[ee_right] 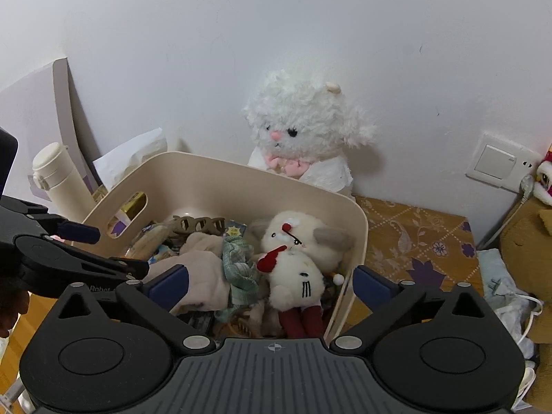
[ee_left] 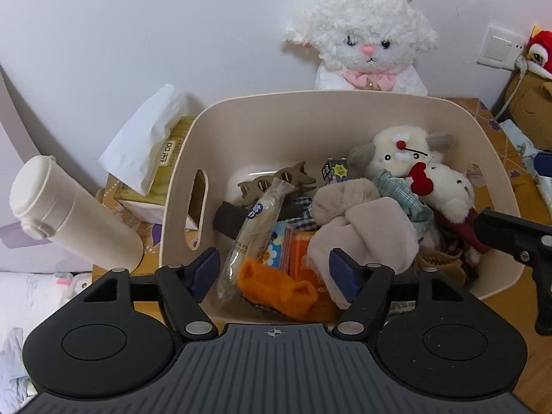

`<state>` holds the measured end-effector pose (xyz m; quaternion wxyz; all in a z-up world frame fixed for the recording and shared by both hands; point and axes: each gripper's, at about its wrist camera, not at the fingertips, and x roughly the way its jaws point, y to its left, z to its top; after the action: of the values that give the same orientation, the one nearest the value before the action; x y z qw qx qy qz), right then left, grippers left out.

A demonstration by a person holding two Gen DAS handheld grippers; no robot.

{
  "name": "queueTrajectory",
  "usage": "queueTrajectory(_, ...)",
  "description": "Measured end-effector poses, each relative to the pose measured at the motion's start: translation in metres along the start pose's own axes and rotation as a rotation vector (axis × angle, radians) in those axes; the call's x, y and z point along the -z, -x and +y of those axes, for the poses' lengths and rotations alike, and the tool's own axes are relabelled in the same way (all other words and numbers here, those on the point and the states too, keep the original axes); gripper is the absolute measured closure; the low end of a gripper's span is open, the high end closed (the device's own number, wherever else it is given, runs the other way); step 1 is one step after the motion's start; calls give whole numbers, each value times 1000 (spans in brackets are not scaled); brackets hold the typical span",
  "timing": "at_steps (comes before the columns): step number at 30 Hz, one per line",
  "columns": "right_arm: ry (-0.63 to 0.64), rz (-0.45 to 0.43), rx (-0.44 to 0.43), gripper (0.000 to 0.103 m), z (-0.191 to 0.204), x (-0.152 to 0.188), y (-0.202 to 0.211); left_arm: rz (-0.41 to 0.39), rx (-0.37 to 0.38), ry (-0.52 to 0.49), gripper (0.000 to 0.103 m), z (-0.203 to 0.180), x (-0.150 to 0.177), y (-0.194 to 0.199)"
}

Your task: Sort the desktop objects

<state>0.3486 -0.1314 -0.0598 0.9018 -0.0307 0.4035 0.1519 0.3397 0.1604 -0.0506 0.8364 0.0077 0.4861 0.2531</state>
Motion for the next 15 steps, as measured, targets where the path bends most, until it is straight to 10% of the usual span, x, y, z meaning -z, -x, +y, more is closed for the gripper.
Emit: queueTrajectory(15,-100,59,19,0,1,19,58,-51,37,43,20,0,25,67)
